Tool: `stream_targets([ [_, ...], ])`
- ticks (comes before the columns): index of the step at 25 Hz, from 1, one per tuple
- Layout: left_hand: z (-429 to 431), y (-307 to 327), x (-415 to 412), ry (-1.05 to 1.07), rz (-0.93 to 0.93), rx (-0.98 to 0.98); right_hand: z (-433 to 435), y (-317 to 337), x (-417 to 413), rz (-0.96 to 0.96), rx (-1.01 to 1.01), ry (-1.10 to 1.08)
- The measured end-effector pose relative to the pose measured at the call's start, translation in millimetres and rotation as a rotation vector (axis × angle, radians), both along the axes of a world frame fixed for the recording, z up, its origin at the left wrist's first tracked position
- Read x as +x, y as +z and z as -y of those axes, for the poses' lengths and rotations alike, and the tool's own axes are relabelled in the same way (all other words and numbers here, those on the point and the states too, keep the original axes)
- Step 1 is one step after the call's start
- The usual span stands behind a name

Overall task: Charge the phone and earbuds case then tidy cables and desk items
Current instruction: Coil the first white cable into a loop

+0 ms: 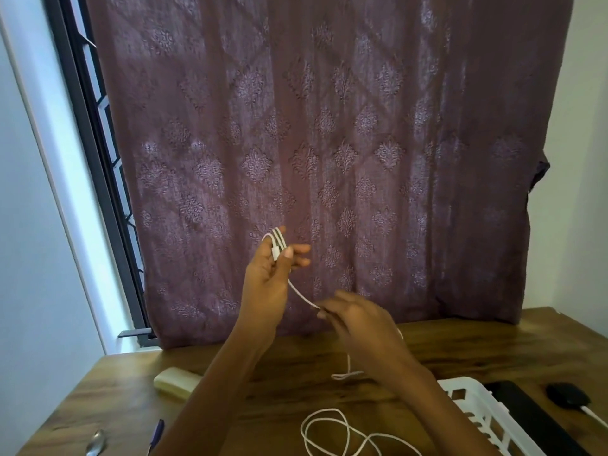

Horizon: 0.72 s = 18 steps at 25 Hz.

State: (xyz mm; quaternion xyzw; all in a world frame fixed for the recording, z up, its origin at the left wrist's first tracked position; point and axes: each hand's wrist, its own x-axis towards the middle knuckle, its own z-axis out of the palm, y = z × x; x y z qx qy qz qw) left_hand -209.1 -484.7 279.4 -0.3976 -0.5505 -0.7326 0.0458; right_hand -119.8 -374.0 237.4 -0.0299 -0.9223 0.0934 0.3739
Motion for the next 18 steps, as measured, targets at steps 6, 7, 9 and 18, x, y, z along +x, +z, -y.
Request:
stream_targets([
  [6, -1, -16, 3, -0.047, -0.155, -0.255, -10, 21, 15, -0.312, -0.046, 0.186],
  [7, -1, -15, 7, -0.111, -0.145, -0.299, -12, 24, 15, -0.342, -0.029, 0.195],
  [9, -2, -12, 17, -0.255, -0.098, -0.344, -19, 32, 15, -0.389, -0.043, 0.238],
  [18, 2, 5, 32, -0.581, 0.273, -0.249, -23, 54, 19, -0.156, -0.628, 0.5],
])
